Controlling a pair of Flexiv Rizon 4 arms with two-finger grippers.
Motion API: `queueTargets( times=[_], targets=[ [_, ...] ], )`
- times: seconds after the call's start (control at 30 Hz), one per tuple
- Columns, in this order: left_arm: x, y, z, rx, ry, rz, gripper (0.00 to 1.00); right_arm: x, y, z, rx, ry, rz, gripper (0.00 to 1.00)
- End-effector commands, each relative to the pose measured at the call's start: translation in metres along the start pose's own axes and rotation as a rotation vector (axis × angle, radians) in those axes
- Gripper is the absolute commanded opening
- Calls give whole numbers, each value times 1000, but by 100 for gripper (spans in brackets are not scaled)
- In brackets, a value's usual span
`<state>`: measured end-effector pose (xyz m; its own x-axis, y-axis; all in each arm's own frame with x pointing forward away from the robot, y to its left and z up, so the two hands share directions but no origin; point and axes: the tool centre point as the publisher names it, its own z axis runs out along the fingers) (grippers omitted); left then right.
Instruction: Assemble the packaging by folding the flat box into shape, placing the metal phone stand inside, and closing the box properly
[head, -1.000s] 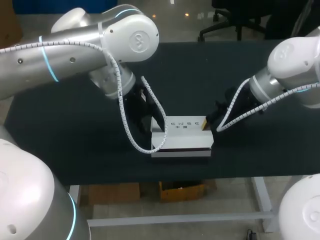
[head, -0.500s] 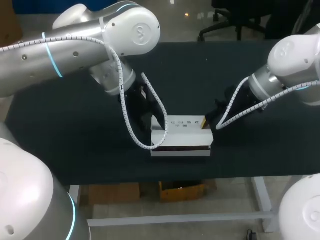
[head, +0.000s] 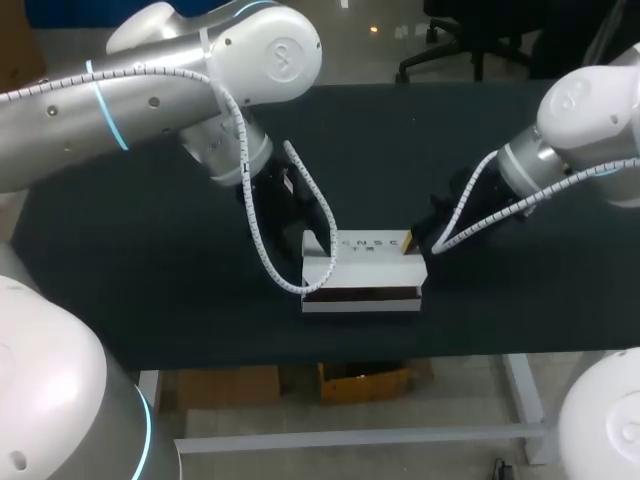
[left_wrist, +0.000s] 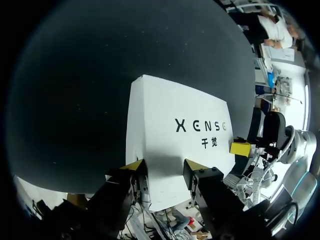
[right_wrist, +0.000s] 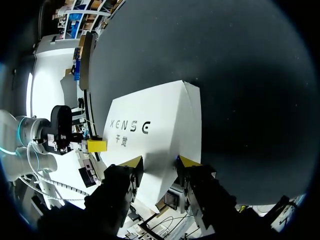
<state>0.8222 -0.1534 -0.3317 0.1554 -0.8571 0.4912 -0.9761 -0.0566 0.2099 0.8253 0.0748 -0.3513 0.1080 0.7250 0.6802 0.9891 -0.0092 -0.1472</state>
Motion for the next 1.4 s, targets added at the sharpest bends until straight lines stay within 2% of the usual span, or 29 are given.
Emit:
queueTargets(
  times=[0.03, 1.4],
  targets=[
    [6, -3, 1, -10, -4, -3, 49, 5, 1, 0, 7, 0, 1, 41],
    [9, -5, -7, -54, -7, -42, 49, 11, 5, -6, 29, 21, 30, 44]
  ],
)
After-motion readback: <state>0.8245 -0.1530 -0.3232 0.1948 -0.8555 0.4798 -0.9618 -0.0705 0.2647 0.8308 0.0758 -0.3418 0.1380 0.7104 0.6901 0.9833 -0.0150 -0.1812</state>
